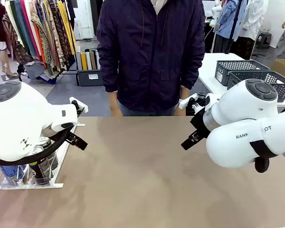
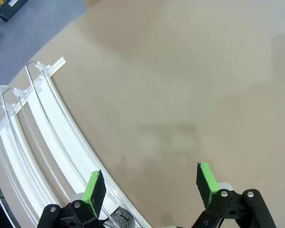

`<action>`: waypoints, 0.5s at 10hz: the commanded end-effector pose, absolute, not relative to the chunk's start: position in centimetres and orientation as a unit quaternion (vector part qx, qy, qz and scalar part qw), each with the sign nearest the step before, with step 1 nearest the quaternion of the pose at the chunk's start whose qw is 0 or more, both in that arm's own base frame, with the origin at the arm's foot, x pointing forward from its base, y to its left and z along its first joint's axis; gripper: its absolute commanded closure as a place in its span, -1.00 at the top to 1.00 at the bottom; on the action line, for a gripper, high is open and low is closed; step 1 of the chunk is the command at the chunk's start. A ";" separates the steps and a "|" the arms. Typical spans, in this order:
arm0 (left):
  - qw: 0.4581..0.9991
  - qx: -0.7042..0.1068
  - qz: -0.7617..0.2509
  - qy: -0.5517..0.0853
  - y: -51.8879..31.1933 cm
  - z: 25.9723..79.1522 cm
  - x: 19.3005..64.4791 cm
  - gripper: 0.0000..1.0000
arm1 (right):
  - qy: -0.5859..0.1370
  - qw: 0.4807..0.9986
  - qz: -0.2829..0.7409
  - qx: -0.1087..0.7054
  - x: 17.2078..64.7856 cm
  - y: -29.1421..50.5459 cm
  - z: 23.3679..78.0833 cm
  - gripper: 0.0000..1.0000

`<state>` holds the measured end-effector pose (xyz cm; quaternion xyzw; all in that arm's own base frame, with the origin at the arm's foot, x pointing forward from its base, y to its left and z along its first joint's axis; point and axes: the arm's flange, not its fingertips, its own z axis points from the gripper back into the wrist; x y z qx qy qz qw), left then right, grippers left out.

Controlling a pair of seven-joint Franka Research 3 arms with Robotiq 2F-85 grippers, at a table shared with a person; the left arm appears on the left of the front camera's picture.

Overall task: Retrieve and store the cans from the dispenser.
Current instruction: Pick up one can from the Automatic Can Dispenser and place it in the middle of the table.

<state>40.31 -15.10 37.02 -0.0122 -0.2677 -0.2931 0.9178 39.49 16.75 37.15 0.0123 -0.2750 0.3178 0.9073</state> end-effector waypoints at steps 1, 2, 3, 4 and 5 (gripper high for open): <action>0.918 -0.012 -0.293 -0.268 -15.1 37.1 40.3 1.00 | -0.275 0.907 0.318 0.012 39.5 16.8 37.2 1.00; 0.918 -0.012 -0.293 -0.268 -15.1 37.1 40.3 1.00 | -0.275 0.907 0.318 0.012 39.5 16.8 37.2 1.00; 0.918 -0.012 -0.293 -0.268 -15.1 37.1 40.3 1.00 | -0.275 0.907 0.318 0.012 39.5 16.8 37.2 1.00; 0.918 -0.012 -0.293 -0.268 -15.1 37.1 40.3 1.00 | -0.275 0.907 0.318 0.012 39.5 16.8 37.2 1.00; 0.918 -0.012 -0.293 -0.268 -15.1 37.1 40.3 1.00 | -0.275 0.907 0.318 0.012 39.5 16.8 37.2 1.00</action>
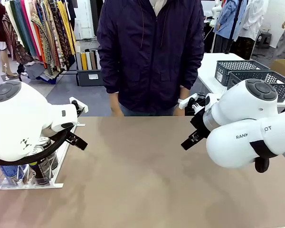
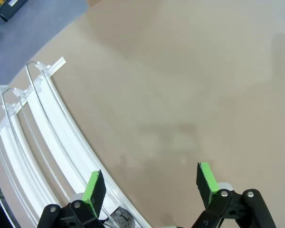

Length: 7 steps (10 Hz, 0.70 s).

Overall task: Retrieve and store the cans from the dispenser.
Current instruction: Pick up one can from the Automatic Can Dispenser and place it in the middle of the table.

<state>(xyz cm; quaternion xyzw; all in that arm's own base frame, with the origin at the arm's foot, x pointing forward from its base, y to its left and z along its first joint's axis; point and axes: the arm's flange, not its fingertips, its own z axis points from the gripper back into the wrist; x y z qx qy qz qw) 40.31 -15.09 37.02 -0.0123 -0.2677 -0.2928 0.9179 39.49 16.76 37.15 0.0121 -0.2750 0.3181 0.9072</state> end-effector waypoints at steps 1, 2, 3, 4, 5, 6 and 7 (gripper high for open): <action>0.918 -0.012 -0.293 -0.268 -15.1 37.1 40.3 1.00 | -0.275 0.907 0.318 0.012 39.5 16.8 37.2 1.00; 0.918 -0.012 -0.293 -0.268 -15.1 37.1 40.3 1.00 | -0.275 0.907 0.318 0.012 39.5 16.8 37.2 1.00; 0.918 -0.012 -0.293 -0.268 -15.1 37.1 40.3 1.00 | -0.275 0.907 0.318 0.012 39.5 16.8 37.2 1.00; 0.918 -0.012 -0.293 -0.268 -15.1 37.1 40.3 1.00 | -0.275 0.907 0.318 0.012 39.5 16.8 37.2 1.00; 0.918 -0.012 -0.293 -0.268 -15.1 37.1 40.3 1.00 | -0.275 0.907 0.318 0.012 39.5 16.8 37.2 1.00; 0.918 -0.012 -0.293 -0.268 -15.1 37.1 40.3 1.00 | -0.275 0.907 0.318 0.012 39.5 16.8 37.2 1.00; 0.918 -0.012 -0.293 -0.268 -15.1 37.1 40.3 1.00 | -0.275 0.907 0.318 0.012 39.5 16.8 37.2 1.00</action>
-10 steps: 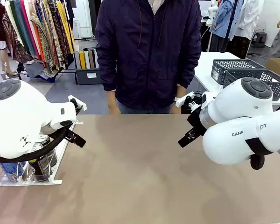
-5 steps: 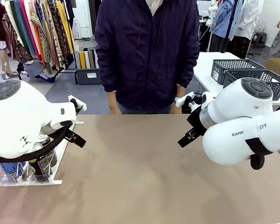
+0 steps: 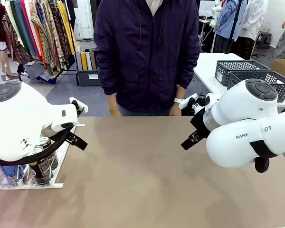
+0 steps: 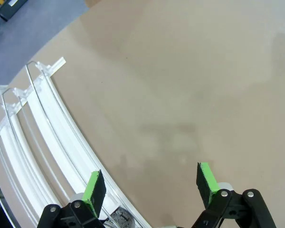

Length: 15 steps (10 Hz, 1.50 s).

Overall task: Retrieve and store the cans from the dispenser.
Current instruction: Pick up one can from the Automatic Can Dispenser and place it in the middle of the table.

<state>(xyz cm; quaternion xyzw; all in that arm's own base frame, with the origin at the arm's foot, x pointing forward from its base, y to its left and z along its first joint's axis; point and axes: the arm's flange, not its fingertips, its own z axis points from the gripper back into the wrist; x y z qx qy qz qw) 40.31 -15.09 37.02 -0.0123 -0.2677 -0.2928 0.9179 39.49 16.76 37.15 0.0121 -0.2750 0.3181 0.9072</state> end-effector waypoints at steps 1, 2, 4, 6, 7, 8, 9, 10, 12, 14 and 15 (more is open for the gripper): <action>0.918 -0.012 -0.293 -0.268 -15.1 37.1 40.3 1.00 | -0.275 0.907 0.318 0.012 39.5 16.8 37.2 1.00; 0.918 -0.012 -0.293 -0.268 -15.1 37.1 40.3 1.00 | -0.275 0.907 0.318 0.012 39.5 16.8 37.2 1.00; 0.918 -0.012 -0.293 -0.268 -15.1 37.0 40.3 1.00 | -0.228 0.917 0.315 0.085 39.6 16.2 37.7 1.00; 0.916 -0.166 -0.320 -0.178 -16.2 40.2 38.1 1.00 | -0.077 0.954 0.196 0.211 39.3 13.7 40.5 1.00; 0.934 -0.219 -0.249 -0.134 -16.5 42.4 37.7 1.00 | -0.073 0.941 0.169 0.283 38.6 12.2 42.6 1.00; 0.926 -0.286 -0.214 -0.125 -15.3 45.1 37.2 1.00 | -0.079 0.912 0.176 0.362 36.8 10.0 45.5 1.00; 0.899 -0.361 -0.209 -0.136 -12.3 48.2 36.0 1.00 | -0.084 0.871 0.202 0.440 34.5 7.4 48.3 1.00; 0.871 -0.424 -0.177 -0.176 -7.5 51.2 34.6 1.00 | -0.110 0.842 0.209 0.486 32.1 3.6 50.9 1.00; 0.841 -0.470 -0.071 -0.260 5.5 54.6 30.2 1.00 | -0.212 0.809 0.131 0.533 27.3 -5.9 53.6 1.00; 0.811 -0.496 0.068 -0.303 16.4 52.7 25.5 1.00 | -0.274 0.784 0.003 0.558 24.0 -14.6 51.9 1.00; 0.795 -0.503 0.120 -0.315 20.0 50.9 23.5 1.00 | -0.288 0.772 -0.038 0.565 22.9 -17.1 50.6 1.00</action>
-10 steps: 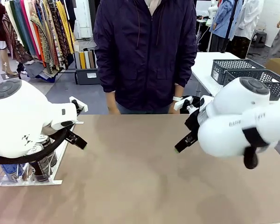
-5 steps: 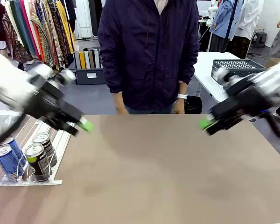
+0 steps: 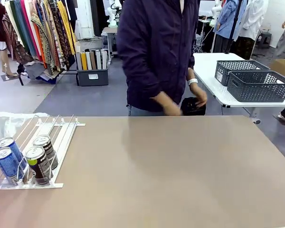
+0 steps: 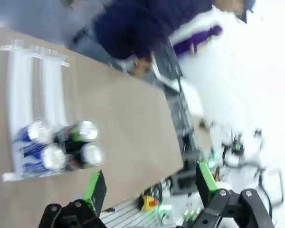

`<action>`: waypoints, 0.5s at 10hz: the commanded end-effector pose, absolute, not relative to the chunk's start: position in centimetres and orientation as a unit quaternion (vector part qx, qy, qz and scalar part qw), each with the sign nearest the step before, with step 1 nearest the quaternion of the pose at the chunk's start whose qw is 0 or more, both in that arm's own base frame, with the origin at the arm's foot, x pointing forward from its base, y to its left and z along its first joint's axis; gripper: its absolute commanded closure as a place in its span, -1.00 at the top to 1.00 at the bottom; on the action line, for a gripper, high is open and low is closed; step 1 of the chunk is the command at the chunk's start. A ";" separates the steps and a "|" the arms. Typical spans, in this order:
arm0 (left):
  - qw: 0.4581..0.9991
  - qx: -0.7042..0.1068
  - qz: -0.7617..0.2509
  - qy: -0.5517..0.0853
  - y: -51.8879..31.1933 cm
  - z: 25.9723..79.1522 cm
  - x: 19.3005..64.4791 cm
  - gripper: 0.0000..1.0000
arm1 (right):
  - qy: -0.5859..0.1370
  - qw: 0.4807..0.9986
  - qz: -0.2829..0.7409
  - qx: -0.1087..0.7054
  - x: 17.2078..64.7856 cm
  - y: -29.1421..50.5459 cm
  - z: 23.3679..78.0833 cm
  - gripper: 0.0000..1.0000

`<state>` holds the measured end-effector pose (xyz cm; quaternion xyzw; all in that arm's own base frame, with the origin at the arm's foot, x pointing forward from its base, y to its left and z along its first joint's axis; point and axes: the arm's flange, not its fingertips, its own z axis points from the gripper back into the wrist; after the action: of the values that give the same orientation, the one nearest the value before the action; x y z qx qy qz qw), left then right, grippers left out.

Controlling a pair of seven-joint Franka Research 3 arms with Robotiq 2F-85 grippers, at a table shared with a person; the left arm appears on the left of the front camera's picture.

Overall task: Retrieve and store the cans from the dispenser.
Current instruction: Pick up one can from the Automatic Can Dispenser and place it in the middle of the table.

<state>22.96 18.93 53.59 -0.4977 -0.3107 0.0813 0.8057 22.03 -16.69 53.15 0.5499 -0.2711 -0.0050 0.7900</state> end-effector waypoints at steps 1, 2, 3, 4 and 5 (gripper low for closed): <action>0.769 -0.516 0.172 -0.335 22.7 49.2 21.7 1.00 | -0.302 0.760 -0.067 0.571 22.0 -18.5 49.6 1.00; 0.754 -0.519 0.200 -0.350 24.0 47.9 20.4 1.00 | -0.312 0.755 -0.086 0.570 21.6 -18.8 48.8 1.00; 0.752 -0.511 0.222 -0.351 24.7 46.9 20.3 1.00 | -0.326 0.751 -0.104 0.565 21.7 -18.9 48.2 1.00; 0.762 -0.493 0.231 -0.351 24.8 46.4 20.5 1.00 | -0.339 0.773 -0.115 0.524 22.1 -17.8 48.1 1.00; 0.759 -0.508 0.225 -0.340 27.2 47.9 18.9 1.00 | -0.304 0.759 -0.112 0.565 21.1 -22.4 49.3 1.00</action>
<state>19.53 27.67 46.85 -0.5044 -0.3382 0.2413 0.7570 22.09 -22.31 49.08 0.5551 -0.3073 -0.1231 0.7631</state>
